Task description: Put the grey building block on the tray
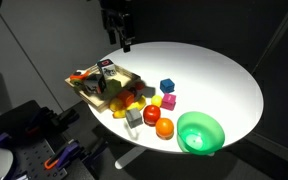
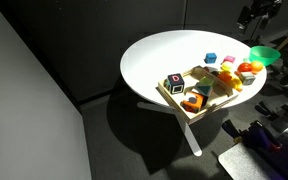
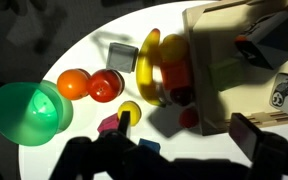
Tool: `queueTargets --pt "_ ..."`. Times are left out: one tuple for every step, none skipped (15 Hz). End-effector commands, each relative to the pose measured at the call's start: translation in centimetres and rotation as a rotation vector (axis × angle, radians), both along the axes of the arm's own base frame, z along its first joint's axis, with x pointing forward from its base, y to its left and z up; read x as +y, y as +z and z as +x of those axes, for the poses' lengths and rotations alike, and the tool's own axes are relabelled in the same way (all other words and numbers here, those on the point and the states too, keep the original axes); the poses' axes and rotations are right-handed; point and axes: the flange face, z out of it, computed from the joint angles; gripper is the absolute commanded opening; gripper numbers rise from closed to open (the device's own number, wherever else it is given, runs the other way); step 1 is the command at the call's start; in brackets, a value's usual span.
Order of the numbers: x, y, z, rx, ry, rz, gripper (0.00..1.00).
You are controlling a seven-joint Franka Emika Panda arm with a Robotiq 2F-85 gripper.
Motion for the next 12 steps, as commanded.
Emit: queueTargets --pt "-1.2 -2.1 0.5 0.021 -0.061 -0.038 1.00" --pt "-1.4 -2.8 0.6 0.031 -0.073 -0.039 1.00" --pt "-1.7 -3.6 0.6 0.040 -0.081 -0.034 1.00" --pt "-1.9 -4.4 0.7 0.047 -0.090 -0.032 1.00" --pt "-2.2 -5.2 0.7 0.054 -0.091 -0.027 1.00" --pt "-2.5 -6.0 0.8 0.063 -0.092 -0.024 1.00" --pt "-2.8 -6.8 0.8 0.070 -0.095 -0.025 1.00" --pt "-3.1 -7.6 0.8 0.079 -0.098 -0.023 1.00" --pt "-3.4 -8.4 0.8 0.078 -0.104 -0.023 1.00" --pt "-3.7 -9.1 0.9 0.072 -0.107 -0.023 1.00" --pt "-3.9 -9.9 1.0 0.065 -0.108 -0.020 1.00" --pt "-4.2 -10.6 1.1 0.060 -0.110 -0.017 1.00"
